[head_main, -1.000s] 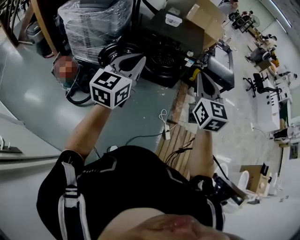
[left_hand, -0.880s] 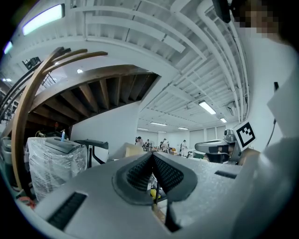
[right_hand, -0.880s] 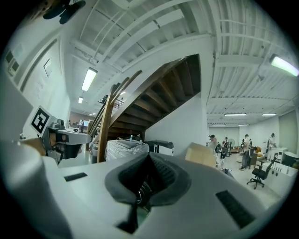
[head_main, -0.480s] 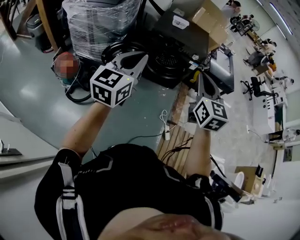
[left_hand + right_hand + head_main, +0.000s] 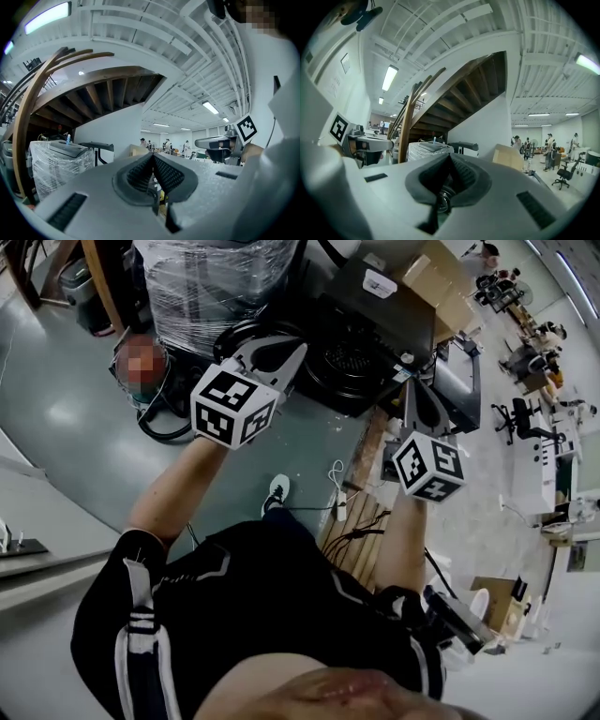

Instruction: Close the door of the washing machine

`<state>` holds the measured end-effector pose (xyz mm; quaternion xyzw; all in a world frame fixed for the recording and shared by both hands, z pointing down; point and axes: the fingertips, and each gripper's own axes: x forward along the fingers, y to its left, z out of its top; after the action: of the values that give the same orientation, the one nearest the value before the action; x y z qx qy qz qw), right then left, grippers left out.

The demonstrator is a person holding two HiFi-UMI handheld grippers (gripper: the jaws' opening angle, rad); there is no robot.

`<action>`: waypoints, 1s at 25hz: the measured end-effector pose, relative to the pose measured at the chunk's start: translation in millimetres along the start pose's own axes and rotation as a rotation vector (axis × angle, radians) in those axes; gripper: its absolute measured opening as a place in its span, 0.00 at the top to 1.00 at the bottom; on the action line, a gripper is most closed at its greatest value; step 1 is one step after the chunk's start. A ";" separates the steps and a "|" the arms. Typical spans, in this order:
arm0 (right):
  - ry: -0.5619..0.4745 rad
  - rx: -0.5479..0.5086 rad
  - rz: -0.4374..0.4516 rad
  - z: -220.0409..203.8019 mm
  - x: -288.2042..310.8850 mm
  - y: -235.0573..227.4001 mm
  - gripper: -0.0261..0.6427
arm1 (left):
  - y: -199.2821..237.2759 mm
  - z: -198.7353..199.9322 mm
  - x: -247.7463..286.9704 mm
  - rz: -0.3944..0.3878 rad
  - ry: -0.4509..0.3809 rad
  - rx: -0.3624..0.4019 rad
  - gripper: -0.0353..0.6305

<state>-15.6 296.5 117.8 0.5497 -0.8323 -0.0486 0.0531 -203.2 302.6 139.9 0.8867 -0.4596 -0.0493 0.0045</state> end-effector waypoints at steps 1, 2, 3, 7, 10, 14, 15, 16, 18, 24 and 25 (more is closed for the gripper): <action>-0.004 0.003 0.006 -2.3 7.1 -1.8 0.95 | 3.4 -3.0 5.3 0.003 0.005 0.002 0.94; -0.007 0.007 0.013 -5.1 14.5 -4.0 0.95 | 6.7 -5.8 11.0 0.005 0.011 0.006 0.94; -0.011 0.011 0.019 -7.7 22.2 -6.9 0.95 | 9.7 -7.8 17.5 0.008 0.017 0.012 0.94; -0.012 0.034 0.042 -11.6 55.1 -26.4 0.95 | 21.7 -7.5 50.6 0.006 0.028 0.036 0.94; -0.020 0.025 0.055 -7.5 81.9 -43.0 0.95 | 33.0 1.1 79.9 -0.012 0.001 0.039 0.94; -0.012 0.020 0.065 -12.6 114.4 -66.5 0.95 | 44.2 2.6 116.9 -0.030 -0.008 0.040 0.94; -0.010 0.024 0.067 -13.6 122.0 -72.9 0.95 | 46.9 2.4 126.7 -0.029 -0.001 0.053 0.94; -0.009 0.027 0.069 -14.7 128.9 -79.2 0.95 | 49.4 2.9 136.0 -0.029 0.001 0.065 0.94; -0.004 0.027 0.067 -16.8 141.1 -93.3 0.95 | 49.7 6.9 152.4 -0.054 -0.022 0.075 0.94; -0.013 0.049 0.063 -22.8 179.5 -133.5 0.95 | 54.9 -1.1 204.1 -0.106 -0.003 0.118 0.94; -0.014 0.049 0.064 -24.1 183.9 -139.0 0.95 | 58.1 -3.2 212.7 -0.104 0.003 0.110 0.94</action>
<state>42.5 72.4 128.7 0.5233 -0.8509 -0.0303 0.0352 -128.5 95.5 128.5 0.9084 -0.4149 -0.0228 -0.0462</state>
